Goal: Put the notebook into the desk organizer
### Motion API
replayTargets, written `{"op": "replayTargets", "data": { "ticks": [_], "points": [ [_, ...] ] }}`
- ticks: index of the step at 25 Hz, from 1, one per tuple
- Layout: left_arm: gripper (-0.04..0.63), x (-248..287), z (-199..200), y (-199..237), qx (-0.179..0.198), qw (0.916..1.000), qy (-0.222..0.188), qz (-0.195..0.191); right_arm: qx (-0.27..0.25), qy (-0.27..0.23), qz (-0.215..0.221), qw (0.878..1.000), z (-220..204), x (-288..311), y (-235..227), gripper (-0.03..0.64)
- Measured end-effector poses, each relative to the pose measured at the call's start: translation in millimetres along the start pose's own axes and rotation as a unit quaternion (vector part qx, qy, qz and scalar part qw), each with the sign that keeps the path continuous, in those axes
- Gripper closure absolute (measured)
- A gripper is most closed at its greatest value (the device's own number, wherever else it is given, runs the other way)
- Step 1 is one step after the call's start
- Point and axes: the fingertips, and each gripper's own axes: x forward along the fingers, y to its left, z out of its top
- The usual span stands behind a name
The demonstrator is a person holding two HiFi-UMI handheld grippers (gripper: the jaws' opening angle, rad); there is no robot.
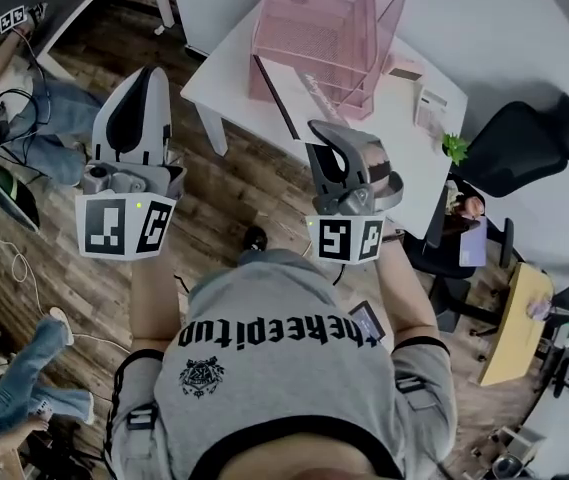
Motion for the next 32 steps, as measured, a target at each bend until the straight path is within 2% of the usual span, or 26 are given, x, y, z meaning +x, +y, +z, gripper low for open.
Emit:
{"op": "replayTargets", "data": {
  "ticks": [7, 15, 21, 32],
  "points": [
    [0.592, -7.8, -3.7, 5.2, 0.005, 0.9998, 0.008, 0.017, -0.083, 0.039, 0.010, 0.996, -32.6, 21.7, 14.3, 0.607],
    [0.592, -8.4, -12.2, 8.1, 0.011, 0.9994, 0.019, 0.025, -0.142, 0.081, 0.024, 0.986, -68.7, 59.0, 27.5, 0.607],
    [0.592, -8.4, -15.8, 13.6, 0.016, 0.9989, 0.028, 0.034, -0.150, 0.098, 0.049, 0.983, -85.5, 80.6, 38.1, 0.607],
    [0.592, -7.9, -21.7, 27.5, 0.020, 0.9977, 0.035, 0.054, -0.127, 0.137, 0.077, 0.979, -113.2, 117.2, 43.3, 0.607]
  ]
}}
